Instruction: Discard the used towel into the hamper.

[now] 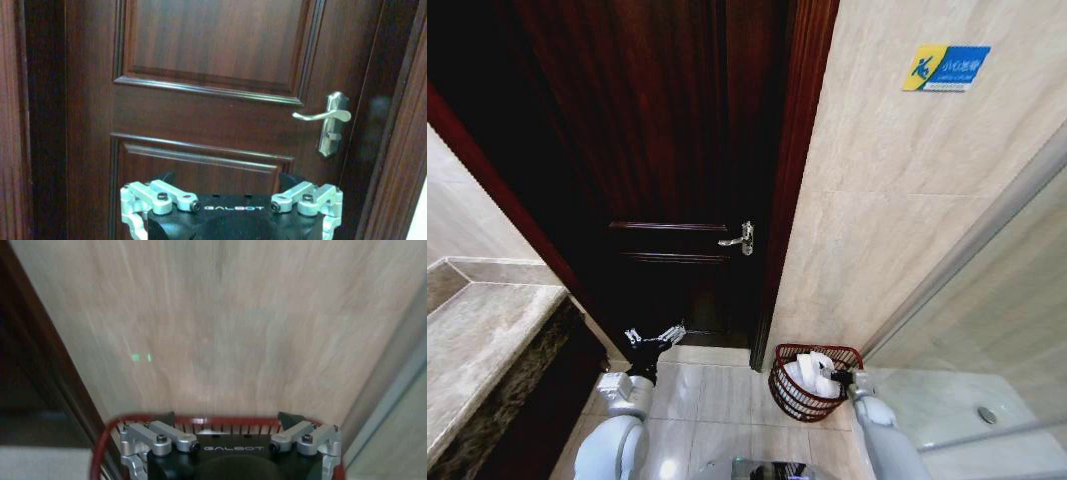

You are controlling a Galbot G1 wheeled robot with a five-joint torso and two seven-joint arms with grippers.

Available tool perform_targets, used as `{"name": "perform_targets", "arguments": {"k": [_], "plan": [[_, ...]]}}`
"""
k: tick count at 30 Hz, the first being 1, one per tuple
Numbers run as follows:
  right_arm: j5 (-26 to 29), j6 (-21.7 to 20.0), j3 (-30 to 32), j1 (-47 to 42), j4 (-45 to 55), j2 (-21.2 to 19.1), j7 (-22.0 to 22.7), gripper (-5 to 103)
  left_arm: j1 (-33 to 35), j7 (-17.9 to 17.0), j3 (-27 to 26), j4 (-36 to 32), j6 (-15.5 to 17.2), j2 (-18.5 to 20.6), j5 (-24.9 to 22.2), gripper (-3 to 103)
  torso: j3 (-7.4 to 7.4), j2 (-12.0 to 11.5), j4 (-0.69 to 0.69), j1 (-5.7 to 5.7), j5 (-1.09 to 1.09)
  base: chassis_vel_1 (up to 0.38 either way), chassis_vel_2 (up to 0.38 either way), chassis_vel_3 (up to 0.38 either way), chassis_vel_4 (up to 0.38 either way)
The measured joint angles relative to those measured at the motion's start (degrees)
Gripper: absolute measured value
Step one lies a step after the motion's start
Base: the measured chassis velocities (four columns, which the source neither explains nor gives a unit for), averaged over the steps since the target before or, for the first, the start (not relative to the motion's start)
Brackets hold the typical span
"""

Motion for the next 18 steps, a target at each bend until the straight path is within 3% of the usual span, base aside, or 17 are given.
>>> {"name": "perform_targets", "arguments": {"k": [9, 18], "plan": [[3.3, -0.2, 4.5, -15.2, 24.8, 4.6, 1.4, 100, 0.0, 0.0, 0.0, 0.0, 0.0, 0.0, 0.0, 100, 0.0, 0.0, 0.01, 0.0, 0.03, 0.0, 0.0, 0.0, 0.0], [3.3, 7.6, 4.7, -27.4, 42.0, 9.5, 3.1, 100, 0.0, 0.0, 0.0, 0.0, 0.0, 0.0, 0.0, 100, 0.0, 0.0, 0.01, 0.0, 0.02, 0.0, 0.0, 0.0, 0.0]]}}
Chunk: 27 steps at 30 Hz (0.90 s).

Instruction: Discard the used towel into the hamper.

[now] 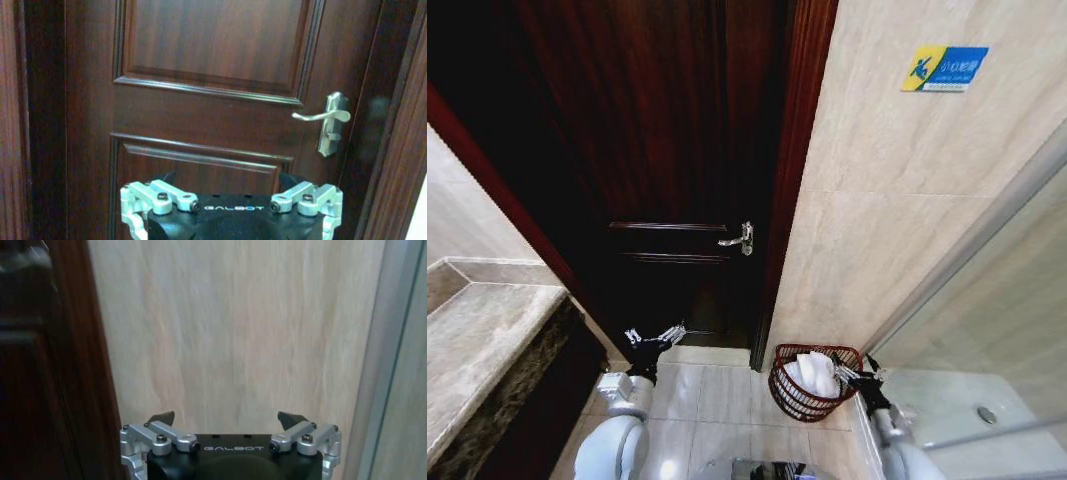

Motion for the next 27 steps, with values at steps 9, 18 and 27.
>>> {"name": "perform_targets", "arguments": {"k": [9, 18, 27], "plan": [[-0.3, 9.0, -2.2, -9.4, 14.3, 3.1, 4.1, 100, 0.0, 0.0, 0.0, 0.0, 0.0, 0.0, 0.0, 100, 0.0, 0.0, -0.01, 0.01, 0.0, 0.0, 0.0, 0.0, 0.0], [-1.1, 13.8, -1.5, -11.4, 19.4, 4.8, 5.4, 100, 0.0, 0.0, 0.0, 0.0, 0.0, 0.0, 0.0, 100, 0.01, 0.0, -0.01, 0.01, 0.01, 0.0, 0.0, 0.0, 0.0], [-2.3, 13.6, -1.5, -11.9, 22.0, 4.9, 6.1, 100, 0.0, 0.0, 0.0, 0.0, 0.0, 0.0, 0.0, 100, 0.01, 0.0, -0.01, 0.01, 0.01, 0.0, 0.0, 0.0, 0.0]]}}
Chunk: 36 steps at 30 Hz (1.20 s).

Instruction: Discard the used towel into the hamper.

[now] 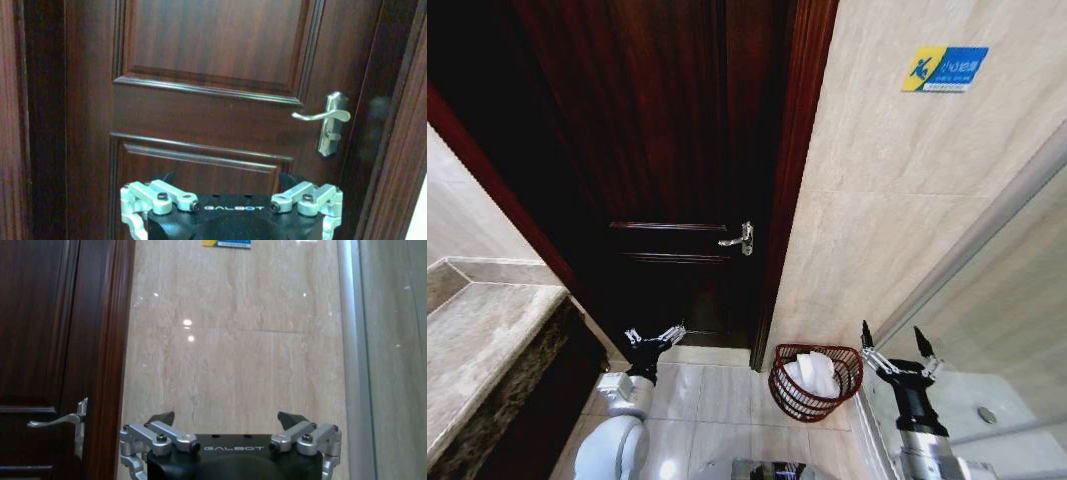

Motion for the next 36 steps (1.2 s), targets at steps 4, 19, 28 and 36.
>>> {"name": "perform_targets", "arguments": {"k": [4, 19, 28, 36], "plan": [[-0.1, -1.2, -0.5, 0.0, 1.7, 0.0, 0.7, 100, 0.0, 0.0, 0.0, 0.0, 0.0, 0.0, 0.0, 100, 0.0, 0.0, 0.0, 0.0, 0.0, 0.0, 0.0, 0.0, 0.0], [0.1, -2.0, 1.9, 2.5, 2.7, 0.1, -0.4, 100, 0.0, 0.0, 0.0, 0.0, 0.0, 0.0, 0.0, 100, 0.0, 0.0, 0.0, 0.0, 0.0, 0.0, 0.0, 0.0, 0.0], [0.5, -1.9, 1.9, 3.9, 2.7, 0.0, -1.1, 100, 0.0, 0.0, 0.0, 0.0, 0.0, 0.0, 0.0, 100, 0.0, 0.0, 0.0, 0.0, 0.0, 0.0, 0.0, 0.0, 0.0], [0.8, -1.9, 2.4, 4.0, 2.8, -0.3, -1.1, 100, 0.0, 0.0, 0.0, 0.0, 0.0, 0.0, 0.0, 100, 0.0, 0.0, 0.0, 0.02, 0.0, 0.006, -0.007, -0.004, 0.007]]}}
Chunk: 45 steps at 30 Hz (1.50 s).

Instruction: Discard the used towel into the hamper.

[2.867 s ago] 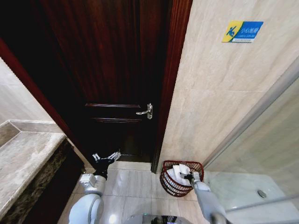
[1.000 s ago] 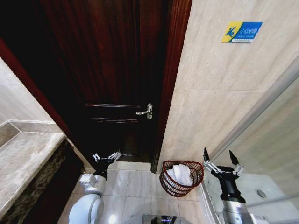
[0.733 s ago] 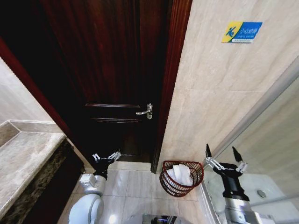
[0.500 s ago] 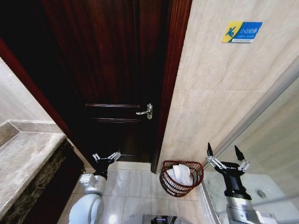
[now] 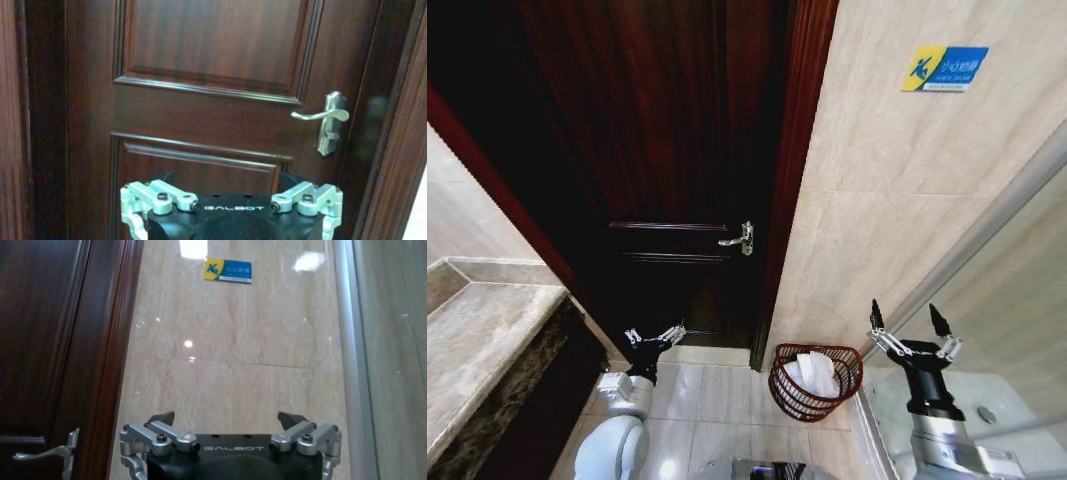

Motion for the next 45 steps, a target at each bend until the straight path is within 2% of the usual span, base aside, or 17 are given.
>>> {"name": "perform_targets", "arguments": {"k": [45], "plan": [[0.7, 1.6, 0.1, -1.1, 0.0, 0.3, -0.2, 100, 0.0, 0.0, 0.0, 0.0, 0.0, 0.0, 0.0, 100, -0.01, 0.0, 0.01, -0.02, 0.01, 0.128, -0.126, -0.124, 0.129]]}}
